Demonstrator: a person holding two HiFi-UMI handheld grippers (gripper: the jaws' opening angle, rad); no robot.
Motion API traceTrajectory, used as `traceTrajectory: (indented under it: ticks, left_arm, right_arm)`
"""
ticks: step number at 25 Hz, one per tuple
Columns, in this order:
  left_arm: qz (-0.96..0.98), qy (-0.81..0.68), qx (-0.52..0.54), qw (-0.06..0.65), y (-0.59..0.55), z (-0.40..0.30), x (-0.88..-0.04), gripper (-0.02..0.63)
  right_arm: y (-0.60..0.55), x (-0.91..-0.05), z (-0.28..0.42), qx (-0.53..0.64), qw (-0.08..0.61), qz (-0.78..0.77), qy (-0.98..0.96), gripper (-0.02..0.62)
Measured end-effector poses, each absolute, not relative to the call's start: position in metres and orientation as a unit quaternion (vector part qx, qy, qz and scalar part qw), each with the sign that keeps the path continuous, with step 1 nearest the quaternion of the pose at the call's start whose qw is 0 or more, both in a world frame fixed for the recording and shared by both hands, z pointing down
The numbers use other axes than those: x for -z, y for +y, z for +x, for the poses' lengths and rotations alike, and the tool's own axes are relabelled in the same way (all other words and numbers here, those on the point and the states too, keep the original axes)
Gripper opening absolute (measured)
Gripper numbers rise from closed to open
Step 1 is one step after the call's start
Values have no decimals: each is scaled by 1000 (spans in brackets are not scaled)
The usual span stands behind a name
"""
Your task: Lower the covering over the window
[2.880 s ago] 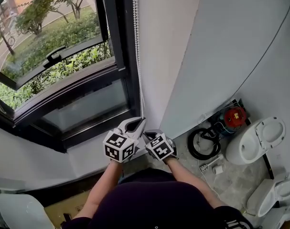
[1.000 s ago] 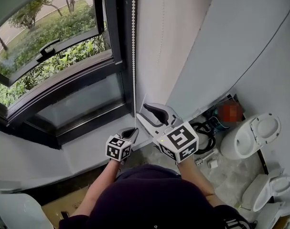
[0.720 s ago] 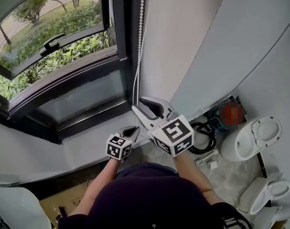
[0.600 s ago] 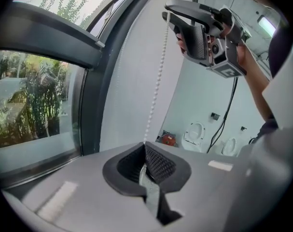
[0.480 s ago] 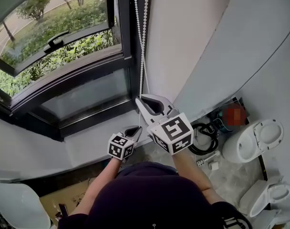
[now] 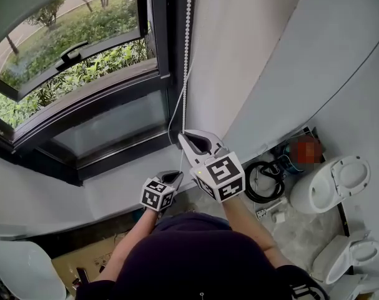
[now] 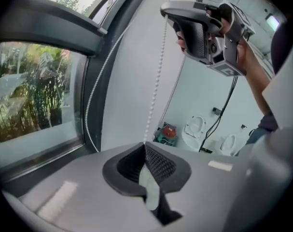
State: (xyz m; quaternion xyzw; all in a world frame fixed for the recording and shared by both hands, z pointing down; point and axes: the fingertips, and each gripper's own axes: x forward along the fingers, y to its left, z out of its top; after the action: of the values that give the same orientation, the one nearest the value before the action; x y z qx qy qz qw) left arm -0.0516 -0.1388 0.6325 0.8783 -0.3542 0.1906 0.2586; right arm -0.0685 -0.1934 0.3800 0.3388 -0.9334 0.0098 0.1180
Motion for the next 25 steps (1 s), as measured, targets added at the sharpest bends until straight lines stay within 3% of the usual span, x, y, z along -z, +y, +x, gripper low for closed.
traceTrajectory:
  ticks: [6, 15, 25]
  left_arm:
    - [874, -363, -181, 267, -144, -54, -626, 12]
    - [868, -352, -214, 278, -132, -54, -647, 12]
    - [872, -349, -204, 275, -134, -49, -642, 13]
  right_arm:
    - [-201, -385, -70, -8, 127, 338, -932, 12]
    - [-198, -469, -65, -70, 206, 325, -920, 12]
    - [-204, -479, -63, -71, 216, 326, -918, 12]
